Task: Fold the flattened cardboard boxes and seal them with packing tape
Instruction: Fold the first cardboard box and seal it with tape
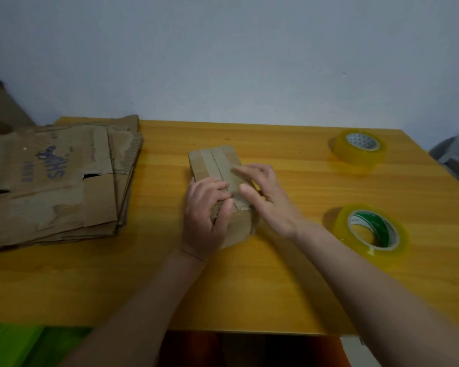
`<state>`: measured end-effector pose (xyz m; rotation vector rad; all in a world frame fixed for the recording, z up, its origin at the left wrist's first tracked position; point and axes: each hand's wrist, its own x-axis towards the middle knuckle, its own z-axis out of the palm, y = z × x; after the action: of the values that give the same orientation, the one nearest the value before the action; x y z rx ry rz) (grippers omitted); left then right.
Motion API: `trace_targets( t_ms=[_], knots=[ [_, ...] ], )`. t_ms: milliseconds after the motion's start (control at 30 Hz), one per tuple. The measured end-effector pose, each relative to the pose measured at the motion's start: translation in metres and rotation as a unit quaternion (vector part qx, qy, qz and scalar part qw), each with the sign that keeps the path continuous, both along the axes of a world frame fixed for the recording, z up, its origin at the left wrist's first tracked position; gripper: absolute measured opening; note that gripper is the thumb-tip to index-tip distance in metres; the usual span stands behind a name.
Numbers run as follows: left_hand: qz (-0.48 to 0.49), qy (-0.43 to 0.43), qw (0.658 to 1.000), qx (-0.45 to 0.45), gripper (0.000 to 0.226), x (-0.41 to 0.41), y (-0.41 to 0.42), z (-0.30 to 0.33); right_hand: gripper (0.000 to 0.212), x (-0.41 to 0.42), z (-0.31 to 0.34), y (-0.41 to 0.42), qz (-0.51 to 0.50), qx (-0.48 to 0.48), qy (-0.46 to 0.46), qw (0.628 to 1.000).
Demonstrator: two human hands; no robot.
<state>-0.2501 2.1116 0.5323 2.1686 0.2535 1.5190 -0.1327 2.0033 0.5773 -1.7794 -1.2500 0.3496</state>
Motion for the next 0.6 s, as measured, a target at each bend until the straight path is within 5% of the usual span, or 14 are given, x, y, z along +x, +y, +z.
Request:
trace_targets(
  t_ms=[300, 433, 600],
  knots=[
    [-0.031, 0.010, 0.999, 0.027, 0.044, 0.001, 0.012, -0.003, 0.084, 0.039, -0.009, 0.014, 0.120, -0.032, -0.358, 0.925],
    [-0.048, 0.007, 0.998, 0.034, 0.039, 0.009, 0.013, -0.005, 0.093, 0.056, -0.008, 0.006, 0.167, -0.073, -0.396, 0.900],
    [-0.047, -0.015, 0.999, -0.017, 0.046, 0.000, 0.015, 0.001, 0.091, 0.049, -0.001, 0.007, 0.154, -0.041, -0.351, 0.923]
  ],
)
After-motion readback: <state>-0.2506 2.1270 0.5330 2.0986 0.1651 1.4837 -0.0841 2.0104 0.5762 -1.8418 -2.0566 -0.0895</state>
